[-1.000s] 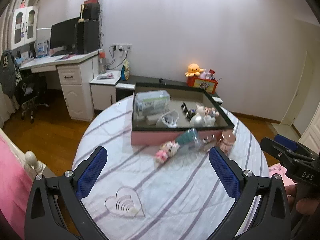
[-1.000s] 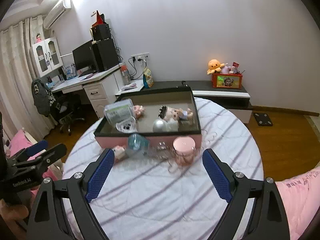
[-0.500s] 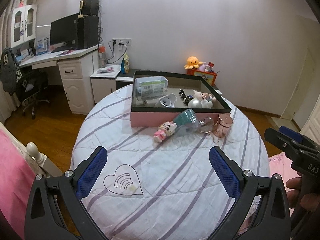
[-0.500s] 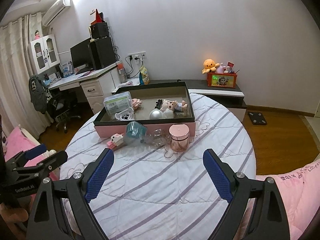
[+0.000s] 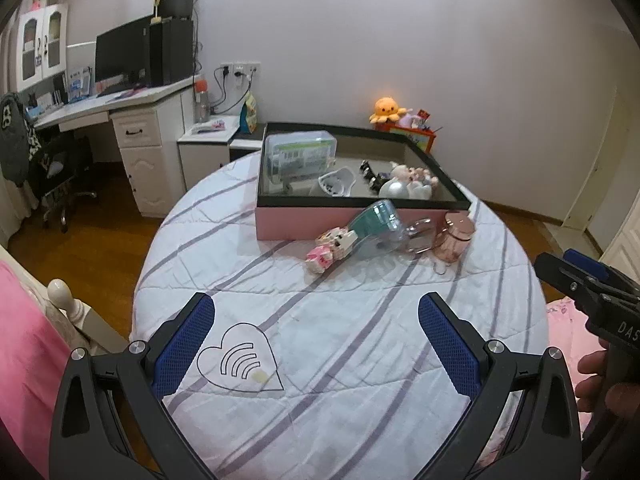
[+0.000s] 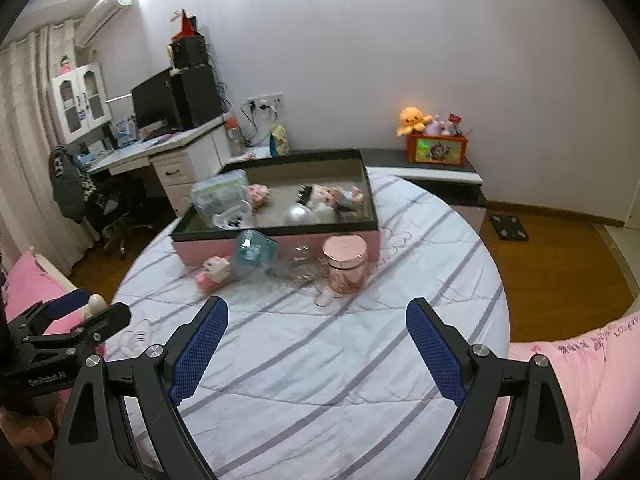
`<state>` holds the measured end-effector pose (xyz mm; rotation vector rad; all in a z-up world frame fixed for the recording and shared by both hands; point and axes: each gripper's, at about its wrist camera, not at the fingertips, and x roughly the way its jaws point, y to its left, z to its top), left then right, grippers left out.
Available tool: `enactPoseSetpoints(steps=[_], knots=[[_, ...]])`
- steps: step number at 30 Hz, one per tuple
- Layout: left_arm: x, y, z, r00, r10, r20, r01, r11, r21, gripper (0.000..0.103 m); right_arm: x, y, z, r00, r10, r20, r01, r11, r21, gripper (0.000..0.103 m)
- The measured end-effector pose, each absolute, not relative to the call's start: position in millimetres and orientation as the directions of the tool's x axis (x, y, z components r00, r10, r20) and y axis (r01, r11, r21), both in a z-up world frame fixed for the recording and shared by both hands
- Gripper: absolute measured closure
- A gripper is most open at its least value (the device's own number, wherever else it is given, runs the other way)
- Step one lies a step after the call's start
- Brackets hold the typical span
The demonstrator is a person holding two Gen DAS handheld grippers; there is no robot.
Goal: Organize rigid objects
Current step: 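Grasp the pink Hello Kitty block figure with the left tool while the right tool grasps the rose-gold canister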
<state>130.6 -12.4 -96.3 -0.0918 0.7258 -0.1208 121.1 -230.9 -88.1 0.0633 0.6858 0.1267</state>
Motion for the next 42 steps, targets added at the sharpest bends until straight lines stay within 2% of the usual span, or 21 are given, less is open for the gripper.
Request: enactPoseSetpoints(steps=[15,23,25,27,28,30,31,33,34,35,36,42], knots=[[220,-26,-152,0.650,-0.117,-0.751,0.093,0.993,-0.075,0.000,202,-249,-143,0.668,0.084,-0.740,-0.048,0.996,0.070,0.011],[254,-39,-171,0.608,-0.114,-0.785,0.127,0.991,-0.045,0.001,240,-254,-164,0.630,0.106,-0.770,-0.044,0.994,0.101,0.011],[259,-41,-174,0.597,-0.128,-0.792,0.139,0.989,-0.055,0.006,246,-256,-166,0.630,0.116,-0.768,-0.047,0.993,0.111,0.011],[265,-43,-177,0.578,-0.149,-0.802,0.156,0.985,-0.070,0.023,251,-256,-167,0.627,0.138,-0.766,-0.059,0.990,0.130,0.014],[266,-45,-177,0.581,-0.143,-0.801,0.164,0.985,-0.057,0.026,254,-257,-168,0.627,0.147,-0.765,-0.065,0.989,0.136,0.017],[266,-48,-175,0.576,-0.168,-0.800,0.189,0.979,-0.069,0.036,258,-256,-169,0.625,0.165,-0.763,-0.078,0.986,0.149,0.028],[266,-48,-175,0.573,-0.183,-0.799,0.201,0.976,-0.079,0.039,260,-255,-169,0.624,0.172,-0.762,-0.085,0.985,0.153,0.030],[264,-51,-173,0.568,-0.209,-0.796,0.224,0.970,-0.094,0.055,263,-251,-171,0.621,0.181,-0.763,-0.099,0.983,0.154,0.042],[263,-51,-173,0.567,-0.217,-0.795,0.229,0.968,-0.100,0.059,264,-250,-172,0.618,0.193,-0.762,-0.110,0.981,0.160,0.047],[261,-49,-172,0.568,-0.222,-0.793,0.227,0.968,-0.108,0.067,264,-249,-172,0.617,0.199,-0.761,-0.116,0.980,0.163,0.052],[261,-47,-171,0.566,-0.237,-0.790,0.226,0.966,-0.127,0.073,264,-248,-171,0.620,0.194,-0.760,-0.116,0.981,0.156,0.052],[254,-33,-166,0.561,-0.288,-0.776,0.226,0.955,-0.191,0.077,248,-248,-164,0.625,0.216,-0.750,-0.126,0.976,0.176,0.052]])
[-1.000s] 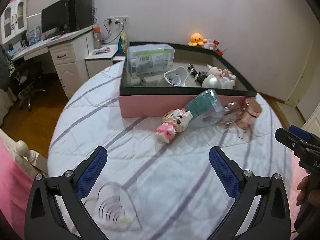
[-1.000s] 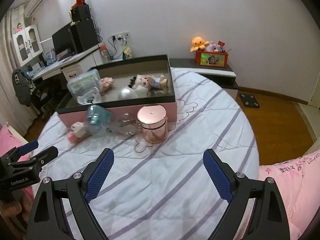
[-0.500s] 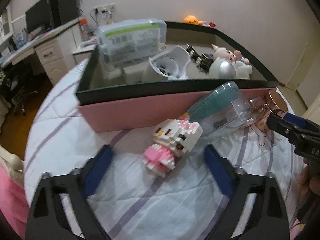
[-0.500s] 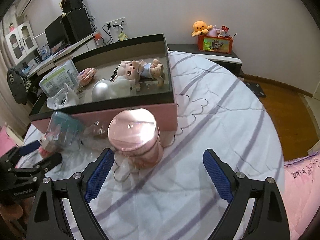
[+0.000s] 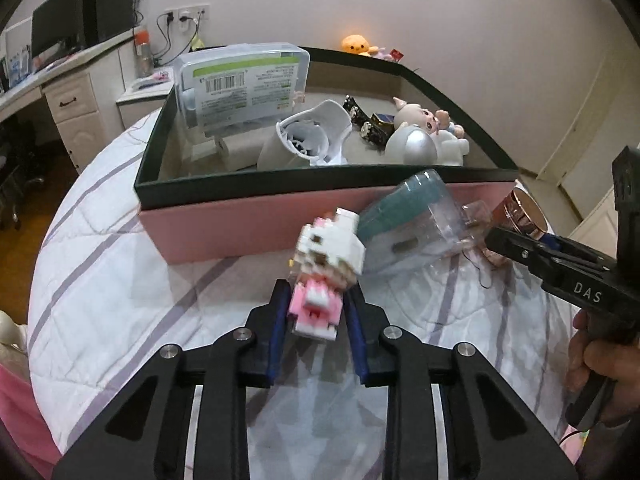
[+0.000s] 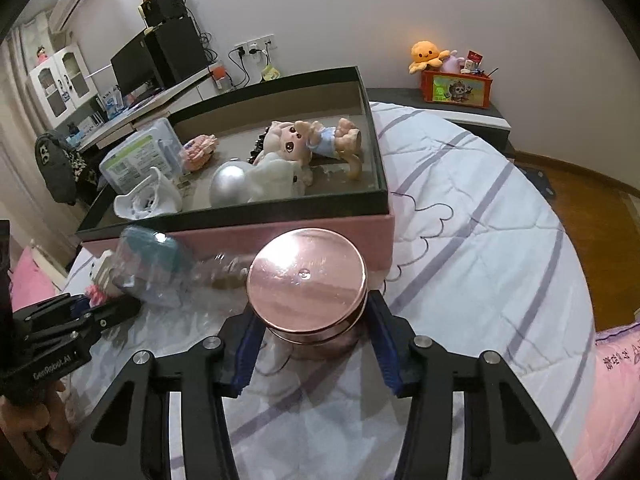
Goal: Organize rigid objects
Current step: 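Grasp the pink Hello Kitty block figure with the left tool while the right tool grasps the rose-gold canister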
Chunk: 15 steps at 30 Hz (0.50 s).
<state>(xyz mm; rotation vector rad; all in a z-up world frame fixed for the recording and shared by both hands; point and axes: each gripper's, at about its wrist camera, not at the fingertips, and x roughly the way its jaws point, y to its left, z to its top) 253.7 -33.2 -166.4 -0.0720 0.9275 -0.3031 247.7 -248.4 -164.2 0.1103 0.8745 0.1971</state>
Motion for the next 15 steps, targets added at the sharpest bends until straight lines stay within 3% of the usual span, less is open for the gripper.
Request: enactPoseSetpoints(steps=[15], knots=[[261,-30,-173,0.577,-0.277,-0.768,0.208,0.959,-0.190,0.070,229,-245,-156,0.630,0.215,-0.746,-0.130,0.977,0.171,0.052]])
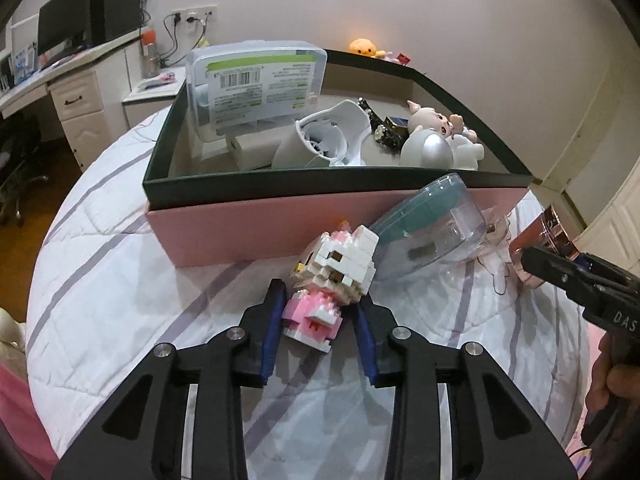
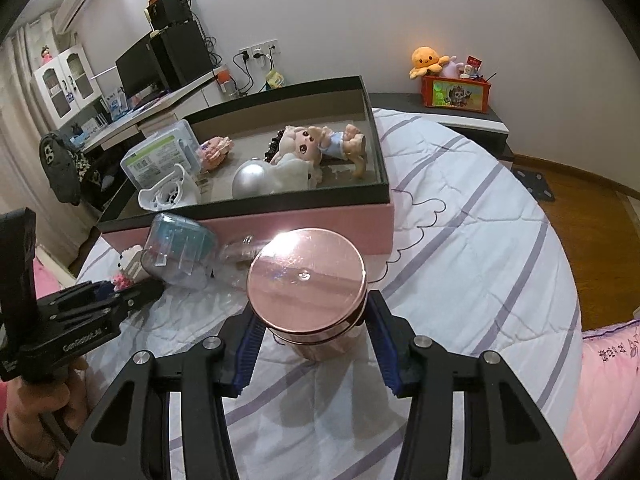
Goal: Organize rigid objects
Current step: 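Grasp the pink Hello Kitty block figure with the left tool while the right tool grasps the rose-gold canister, then carry both items into the pink box and open both tools to release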
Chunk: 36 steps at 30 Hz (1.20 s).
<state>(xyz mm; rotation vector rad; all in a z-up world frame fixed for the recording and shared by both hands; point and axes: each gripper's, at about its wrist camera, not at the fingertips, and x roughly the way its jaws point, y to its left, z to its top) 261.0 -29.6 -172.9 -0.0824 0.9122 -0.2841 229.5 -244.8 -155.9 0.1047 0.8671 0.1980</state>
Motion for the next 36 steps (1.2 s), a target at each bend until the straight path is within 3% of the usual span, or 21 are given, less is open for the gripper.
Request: enactPoseSetpoints(steps=[5,19,36], knots=[[252,-28,-167,0.588,-0.307,-0.749,0.221,0.951,-0.217,0.075,226,-242,-149,0.640,0.218,-0.737,-0.139,0.976,0.167,0.052],[226,-11,-124,0.668,-0.308,-0.677,0.225,0.951,-0.210,0.075,223,-231,-119,0.678,0.244,-0.694,-0.185,0.970,0.160,0.052],[284,-8,-75,0.748,-0.293,-0.596,0.225,0.956,-0.188,0.075,292,-210,-86,0.704,0.273,-0.656,-0.244,0.960,0.139,0.052]])
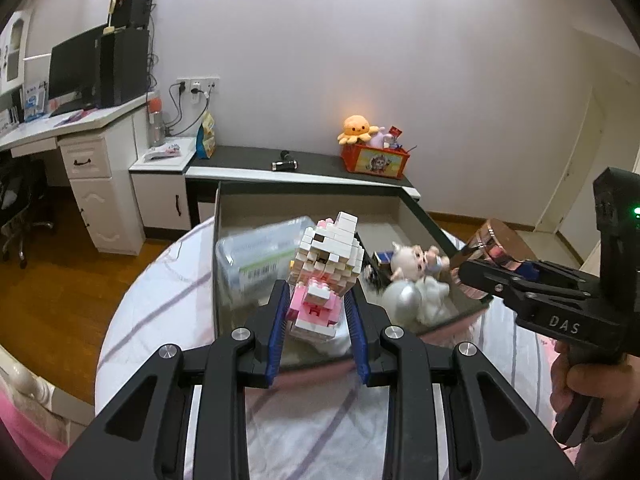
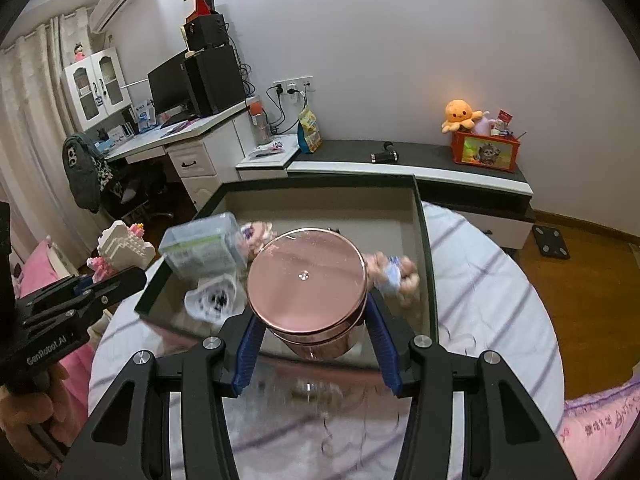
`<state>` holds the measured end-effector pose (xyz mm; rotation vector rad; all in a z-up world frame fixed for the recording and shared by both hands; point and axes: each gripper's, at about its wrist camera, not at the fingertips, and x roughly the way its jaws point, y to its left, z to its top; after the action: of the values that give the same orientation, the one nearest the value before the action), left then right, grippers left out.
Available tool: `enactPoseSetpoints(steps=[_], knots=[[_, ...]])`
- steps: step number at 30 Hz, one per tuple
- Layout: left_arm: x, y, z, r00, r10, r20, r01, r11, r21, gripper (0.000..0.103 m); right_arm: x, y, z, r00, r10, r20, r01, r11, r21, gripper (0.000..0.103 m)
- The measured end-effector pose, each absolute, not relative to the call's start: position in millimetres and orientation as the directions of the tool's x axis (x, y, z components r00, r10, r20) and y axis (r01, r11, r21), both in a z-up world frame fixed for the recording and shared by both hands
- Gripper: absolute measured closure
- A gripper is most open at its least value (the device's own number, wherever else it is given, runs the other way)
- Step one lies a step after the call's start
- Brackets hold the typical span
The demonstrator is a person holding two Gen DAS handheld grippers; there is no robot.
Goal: Organize rigid objects
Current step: 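Carry both items into the pink box and open both tools to release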
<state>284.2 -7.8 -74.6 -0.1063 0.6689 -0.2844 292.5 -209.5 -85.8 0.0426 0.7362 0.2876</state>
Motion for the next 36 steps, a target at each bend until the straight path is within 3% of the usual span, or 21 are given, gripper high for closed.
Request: enactPoseSetpoints(steps=[16,17,18,20,36], knots=[[332,-33,-94,0.716,-0.292,-0.634,0.233,0.956,-0.178,0.072,350,-202,-111,0.679,0.261,-0.686,-0.226,0.964,0.144,0.048],[332,-33,-94,0.723,-0.275,-0.634,0.220,0.961,-0.166,0.057,349,-203,-110,0.694,0.252,-0.675,-0.216,0.967,0.138,0.029],[331,-32,-93,0.731,-0.258,-0.632,0.206,0.966,-0.156,0.029,347,-204,-107,0.709,0.250,-0.659,-0.209,0.967,0.143,0.009],[325,-28,-89,0.765,-0.224,-0.604,0.167,0.975,-0.150,0.001,345,-207,-103,0.726,0.239,-0.645,-0.193,0.971,0.143,0.000],[282,-2,-62,0.815,-0.181,-0.550,0.110,0.981,-0.159,0.000,317,-209,-76,0.773,0.231,-0.591,-0.166,0.972,0.164,0.000]])
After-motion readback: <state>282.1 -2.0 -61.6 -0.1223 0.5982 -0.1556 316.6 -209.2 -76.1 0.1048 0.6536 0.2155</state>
